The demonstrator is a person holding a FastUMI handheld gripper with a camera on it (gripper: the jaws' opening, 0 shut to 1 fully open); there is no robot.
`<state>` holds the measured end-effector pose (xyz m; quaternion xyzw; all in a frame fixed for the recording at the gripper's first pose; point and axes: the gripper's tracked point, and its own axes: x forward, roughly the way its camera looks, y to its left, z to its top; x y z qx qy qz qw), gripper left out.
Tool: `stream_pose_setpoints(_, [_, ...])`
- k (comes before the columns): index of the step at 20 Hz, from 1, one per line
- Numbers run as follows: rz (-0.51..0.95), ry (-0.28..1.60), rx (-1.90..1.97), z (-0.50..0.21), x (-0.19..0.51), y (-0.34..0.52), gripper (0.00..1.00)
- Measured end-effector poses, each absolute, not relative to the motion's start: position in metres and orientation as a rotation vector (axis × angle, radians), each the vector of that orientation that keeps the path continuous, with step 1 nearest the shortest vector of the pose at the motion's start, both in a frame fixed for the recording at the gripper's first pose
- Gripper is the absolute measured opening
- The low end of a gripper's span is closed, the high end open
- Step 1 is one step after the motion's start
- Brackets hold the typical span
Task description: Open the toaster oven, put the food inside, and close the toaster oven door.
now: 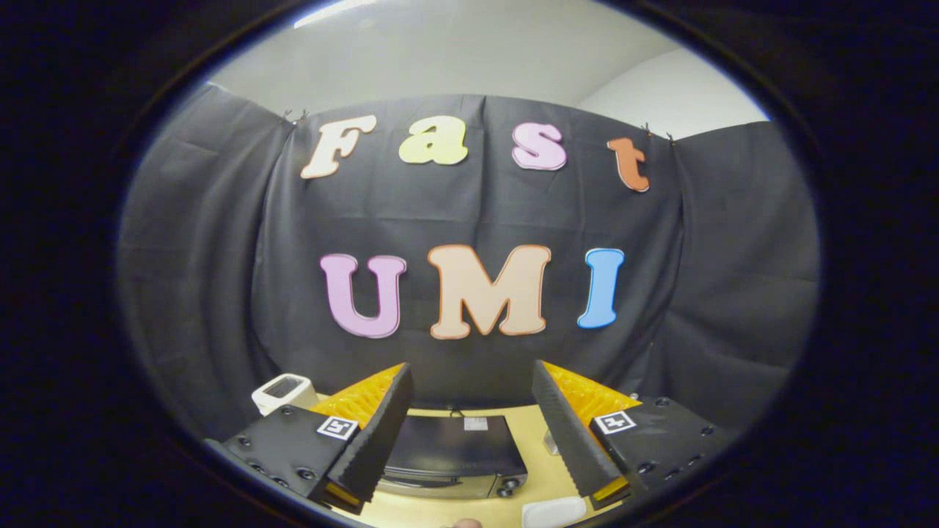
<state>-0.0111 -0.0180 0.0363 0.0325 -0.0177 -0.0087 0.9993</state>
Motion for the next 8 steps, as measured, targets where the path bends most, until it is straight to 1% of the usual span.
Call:
stream_pose_setpoints(3, [-0.031, -0.067, 0.081, 0.050, -0.014, -0.027, 1.00])
stream_pose_setpoints(8, [-0.041, -0.056, 0.075, 0.046, -0.007, -0.032, 1.00])
